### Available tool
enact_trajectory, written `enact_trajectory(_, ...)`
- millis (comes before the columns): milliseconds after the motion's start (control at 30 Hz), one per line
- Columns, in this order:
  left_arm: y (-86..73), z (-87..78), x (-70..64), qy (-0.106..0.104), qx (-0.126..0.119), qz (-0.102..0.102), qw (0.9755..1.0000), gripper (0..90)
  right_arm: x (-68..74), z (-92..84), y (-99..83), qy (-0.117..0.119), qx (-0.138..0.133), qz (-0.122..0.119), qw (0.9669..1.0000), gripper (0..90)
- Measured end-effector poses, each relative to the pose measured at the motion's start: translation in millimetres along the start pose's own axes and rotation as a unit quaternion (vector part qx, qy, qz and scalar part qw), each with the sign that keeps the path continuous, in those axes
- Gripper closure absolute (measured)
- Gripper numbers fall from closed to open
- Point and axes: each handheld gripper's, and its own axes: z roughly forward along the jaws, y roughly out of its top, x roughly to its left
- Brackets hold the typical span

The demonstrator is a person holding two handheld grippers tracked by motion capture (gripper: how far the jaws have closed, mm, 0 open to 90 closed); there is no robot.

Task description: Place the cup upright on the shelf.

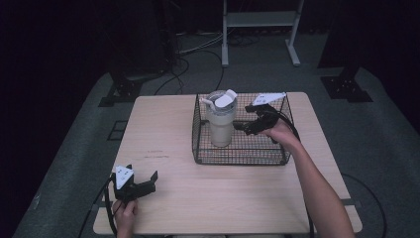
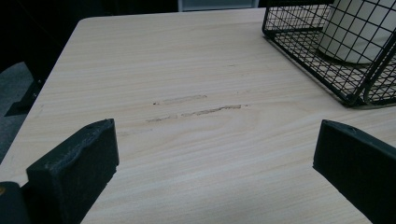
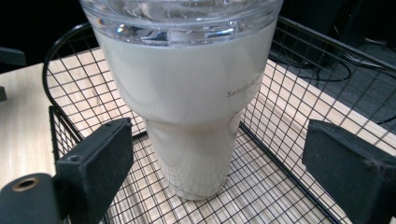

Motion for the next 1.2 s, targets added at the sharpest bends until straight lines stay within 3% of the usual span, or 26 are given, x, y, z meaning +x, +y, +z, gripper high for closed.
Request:
enact_trajectory(500,0.1,0.5,-0.5,0.001,0.000,0.002,1.0000,0.0,8.0,-28.5,1.8,-0.008,-0.004,-0.008,0.9999,8.4)
enact_trajectory(1200,0.3,0.6,-0.9,0.004,0.004,0.008,1.0000,0.0,24.7,-61.6,-17.7,0.003,0.003,-0.012,0.9999,8.4)
